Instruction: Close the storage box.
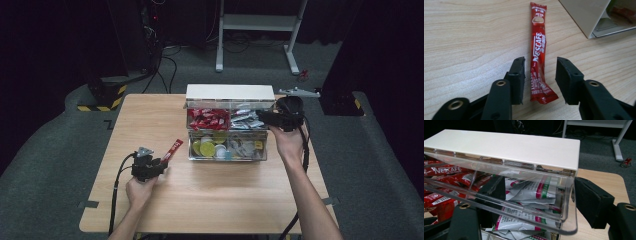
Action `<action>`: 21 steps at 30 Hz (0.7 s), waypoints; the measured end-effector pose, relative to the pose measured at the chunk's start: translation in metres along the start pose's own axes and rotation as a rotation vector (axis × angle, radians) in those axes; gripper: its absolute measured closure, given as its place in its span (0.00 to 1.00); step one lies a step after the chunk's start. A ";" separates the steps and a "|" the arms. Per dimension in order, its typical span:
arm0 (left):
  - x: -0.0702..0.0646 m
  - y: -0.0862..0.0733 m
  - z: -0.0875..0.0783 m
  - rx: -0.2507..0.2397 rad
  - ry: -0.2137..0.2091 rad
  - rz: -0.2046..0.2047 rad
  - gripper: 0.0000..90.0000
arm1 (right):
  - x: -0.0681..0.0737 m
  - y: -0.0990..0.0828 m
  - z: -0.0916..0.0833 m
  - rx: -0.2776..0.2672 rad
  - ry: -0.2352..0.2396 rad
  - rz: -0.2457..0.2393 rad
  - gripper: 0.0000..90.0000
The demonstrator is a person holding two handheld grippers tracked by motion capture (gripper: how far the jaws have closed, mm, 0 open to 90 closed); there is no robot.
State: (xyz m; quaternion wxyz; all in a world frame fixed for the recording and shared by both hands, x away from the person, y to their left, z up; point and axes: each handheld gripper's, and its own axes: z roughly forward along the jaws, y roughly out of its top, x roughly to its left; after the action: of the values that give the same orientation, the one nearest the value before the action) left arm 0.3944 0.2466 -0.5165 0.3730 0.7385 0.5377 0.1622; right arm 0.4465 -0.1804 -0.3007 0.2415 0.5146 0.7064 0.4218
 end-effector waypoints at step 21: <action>0.014 0.001 -0.039 -0.104 0.061 -0.035 0.54 | 0.000 -0.001 0.000 -0.002 0.004 0.010 0.31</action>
State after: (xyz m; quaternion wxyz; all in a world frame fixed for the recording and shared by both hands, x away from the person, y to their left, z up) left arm 0.3754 0.2742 -0.4924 0.3970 0.7034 0.5526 0.2057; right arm 0.4460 -0.1806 -0.3020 0.2386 0.5172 0.7038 0.4246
